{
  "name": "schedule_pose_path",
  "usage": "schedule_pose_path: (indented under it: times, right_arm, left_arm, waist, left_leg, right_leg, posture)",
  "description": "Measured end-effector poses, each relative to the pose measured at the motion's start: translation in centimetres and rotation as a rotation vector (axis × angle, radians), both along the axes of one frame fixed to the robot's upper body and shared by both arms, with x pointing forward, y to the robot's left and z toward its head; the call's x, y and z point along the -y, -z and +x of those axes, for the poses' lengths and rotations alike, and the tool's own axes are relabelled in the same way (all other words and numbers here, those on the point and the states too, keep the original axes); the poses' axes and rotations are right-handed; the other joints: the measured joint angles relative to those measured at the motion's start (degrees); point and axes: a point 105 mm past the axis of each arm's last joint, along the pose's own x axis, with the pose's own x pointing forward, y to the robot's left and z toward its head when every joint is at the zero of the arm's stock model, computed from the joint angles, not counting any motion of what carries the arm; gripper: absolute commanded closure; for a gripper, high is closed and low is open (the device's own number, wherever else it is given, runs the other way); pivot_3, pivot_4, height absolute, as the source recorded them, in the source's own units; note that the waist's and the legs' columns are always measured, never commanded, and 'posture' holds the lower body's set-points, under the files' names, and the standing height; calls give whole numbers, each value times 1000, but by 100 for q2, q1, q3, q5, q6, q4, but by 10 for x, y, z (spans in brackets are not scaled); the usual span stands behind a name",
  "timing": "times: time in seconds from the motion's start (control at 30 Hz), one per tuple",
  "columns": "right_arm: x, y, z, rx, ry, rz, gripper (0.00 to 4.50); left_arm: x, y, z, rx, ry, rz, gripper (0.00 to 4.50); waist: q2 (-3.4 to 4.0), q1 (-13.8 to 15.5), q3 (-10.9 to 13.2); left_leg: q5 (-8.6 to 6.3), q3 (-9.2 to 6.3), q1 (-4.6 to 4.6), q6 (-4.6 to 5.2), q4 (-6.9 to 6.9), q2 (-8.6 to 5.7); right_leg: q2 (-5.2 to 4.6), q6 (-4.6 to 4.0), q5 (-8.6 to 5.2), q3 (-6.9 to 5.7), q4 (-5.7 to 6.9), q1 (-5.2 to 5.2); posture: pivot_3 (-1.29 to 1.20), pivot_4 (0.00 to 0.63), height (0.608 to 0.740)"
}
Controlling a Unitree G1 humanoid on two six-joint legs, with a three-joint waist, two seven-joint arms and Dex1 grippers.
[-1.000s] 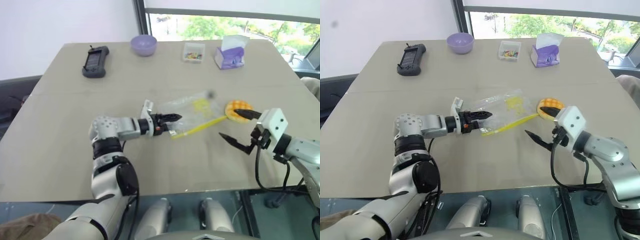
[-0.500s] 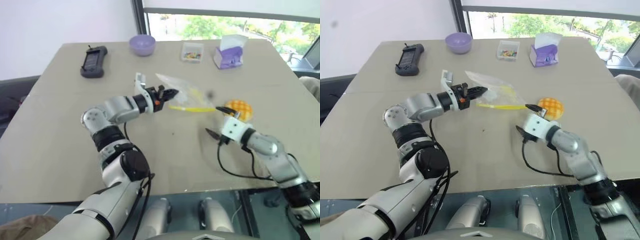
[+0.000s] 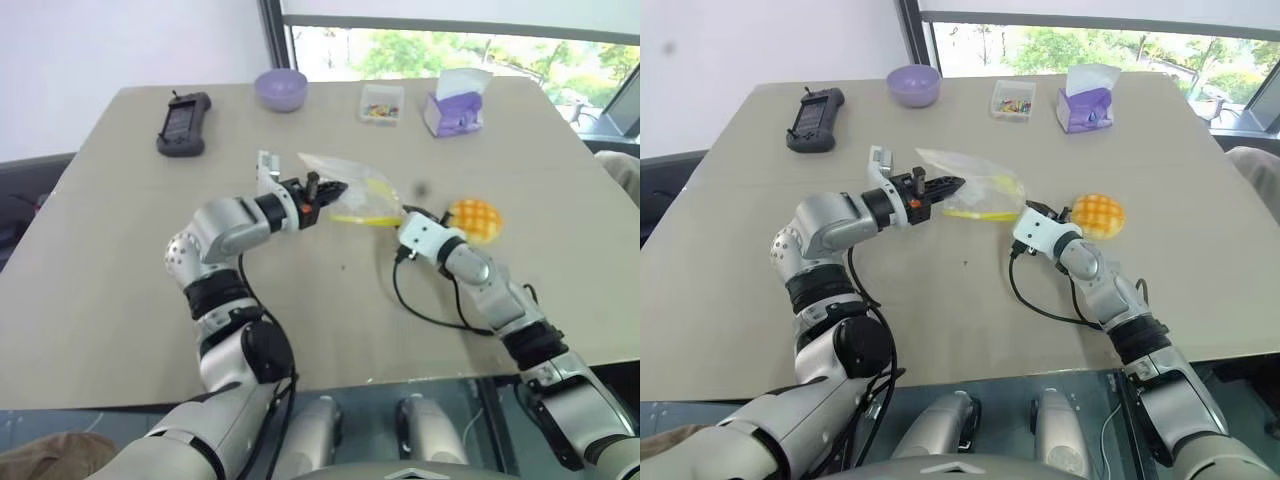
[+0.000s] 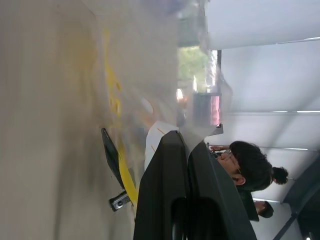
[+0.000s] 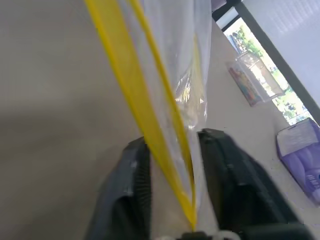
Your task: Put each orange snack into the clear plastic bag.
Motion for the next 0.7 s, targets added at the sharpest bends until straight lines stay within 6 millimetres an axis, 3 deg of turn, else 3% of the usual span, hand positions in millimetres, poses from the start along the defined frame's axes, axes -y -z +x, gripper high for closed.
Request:
schedule_pose_path:
  times: [0.13,0.27,0.3,0.43,0.57,0.7]
  right_arm:
    - [2,-8,4,28,18,30,4441]
    - [5,-19,9,81,73,54,4441]
    - [4,-22,10,85,72,53,4500]
    - [-1,-33,12,86,60,53,4500]
    - [-5,-34,12,69,43,45,4500]
    - [-10,-31,11,36,13,19,4500]
  left_arm:
    - [-1,3,-6,-3,2,16,4500]
    - [-28,1,-6,103,-60,224,4500]
    - [-38,3,-7,142,-81,324,3980]
    - [-69,21,-14,384,-99,812,2699]
    - [-60,17,-25,701,-8,971,2699]
    - [-41,0,-50,1047,167,1113,2699]
  waist:
    - [0,-9,0]
    - [1,-41,0]
    - [1,-53,0]
    - [2,-112,0]
    - [3,-108,1]
    - [4,-113,4]
  left_leg:
    - [2,9,7,-2,0,2]
    - [5,25,17,-8,-4,4]
    - [5,31,20,-8,-8,4]
    - [5,43,19,-8,-25,4]
    - [5,43,16,-7,-34,9]
    - [5,42,14,-7,-44,13]
  right_leg:
    - [6,-1,0,8,13,-2]
    - [19,-4,-1,26,27,-6]
    - [22,-4,-1,31,27,-6]
    - [21,-5,-2,46,18,-10]
    - [20,-6,-2,45,3,-13]
    - [21,-6,-2,45,-7,-17]
  posture:
    - [0,150,740]
    - [0,150,740]
    - [0,150,740]
    - [0,150,740]
    - [0,150,740]
    - [0,150,740]
